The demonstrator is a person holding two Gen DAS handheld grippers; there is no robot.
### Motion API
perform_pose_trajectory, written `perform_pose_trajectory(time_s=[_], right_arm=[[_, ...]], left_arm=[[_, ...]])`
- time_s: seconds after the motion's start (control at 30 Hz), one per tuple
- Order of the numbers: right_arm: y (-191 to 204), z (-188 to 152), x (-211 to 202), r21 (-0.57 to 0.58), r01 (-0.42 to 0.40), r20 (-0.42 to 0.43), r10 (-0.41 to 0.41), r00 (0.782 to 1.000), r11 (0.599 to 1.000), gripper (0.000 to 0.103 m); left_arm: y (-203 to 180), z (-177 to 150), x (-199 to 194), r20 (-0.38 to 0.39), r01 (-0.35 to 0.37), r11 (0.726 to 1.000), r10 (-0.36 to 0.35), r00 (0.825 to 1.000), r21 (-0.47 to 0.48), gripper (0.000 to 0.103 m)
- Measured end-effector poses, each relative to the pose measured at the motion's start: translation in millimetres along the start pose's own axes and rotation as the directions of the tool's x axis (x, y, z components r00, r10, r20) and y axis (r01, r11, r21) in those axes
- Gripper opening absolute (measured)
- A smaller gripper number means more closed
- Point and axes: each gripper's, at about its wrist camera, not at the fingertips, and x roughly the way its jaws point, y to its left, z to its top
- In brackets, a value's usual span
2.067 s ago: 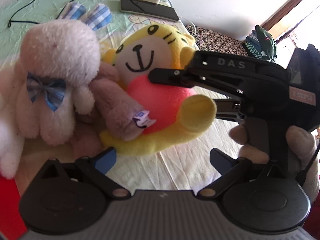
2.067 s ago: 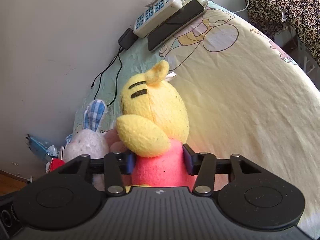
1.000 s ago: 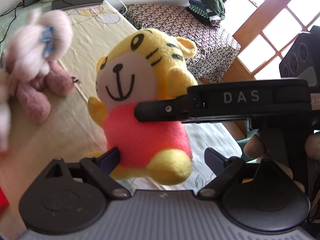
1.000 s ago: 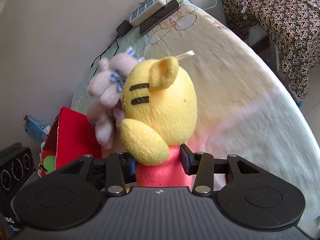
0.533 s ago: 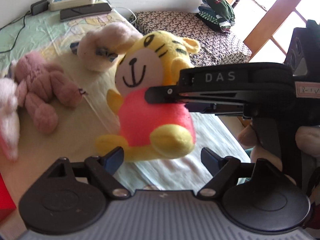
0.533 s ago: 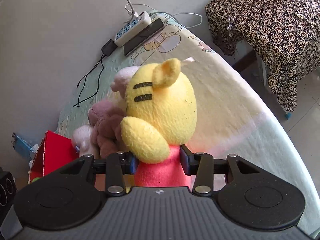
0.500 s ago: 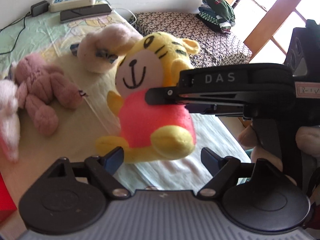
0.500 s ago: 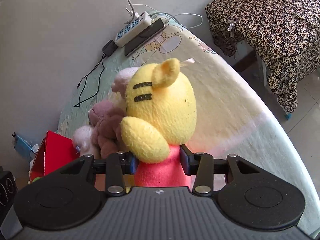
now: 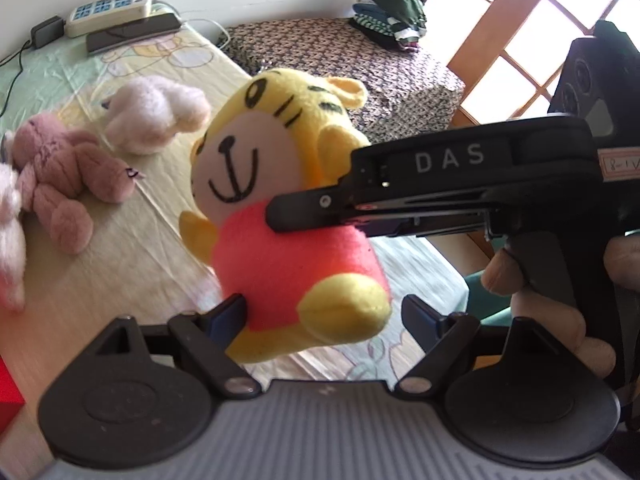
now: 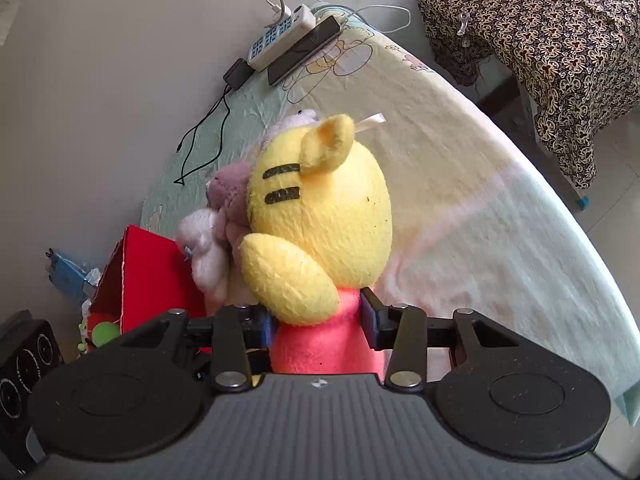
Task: Organize objects
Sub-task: 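Lift the yellow tiger plush with the right gripper and carry it to the red box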
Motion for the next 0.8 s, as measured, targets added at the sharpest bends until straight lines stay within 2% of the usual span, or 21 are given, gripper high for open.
perform_pose_trajectory(time_s=[0.3,0.47,0.63,0.8], right_arm=[[23.5,-6.6,-15.1,-0.056,-0.055,0.004,0.055,0.998,0.997,0.044],[48.8,-9.5,-26.2,-0.107,-0.089,0.035,0.093,0.995,0.99,0.044],[89.0,-10.2,-28.1,-0.18,-0.13,0.07,0.145,0.987,0.975,0.044],[132.1,-14.3,-12.3,-0.224,-0.178,0.061,0.196,0.979,0.958,0.044]], left_arm=[[-5.4,-10.6,-35.1,0.074,0.008,1.0,-0.008,0.997,-0.001,0.084],[-6.1,-15.5,-59.1,0.131,-0.013,1.0,0.012,0.991,0.003,0.084],[-6.1,-19.9,-93.2,0.22,-0.077,0.996,0.065,0.973,0.048,0.085],[23.9,-33.0,-131.0,0.28,-0.099,0.995,0.094,0.955,0.006,0.085]])
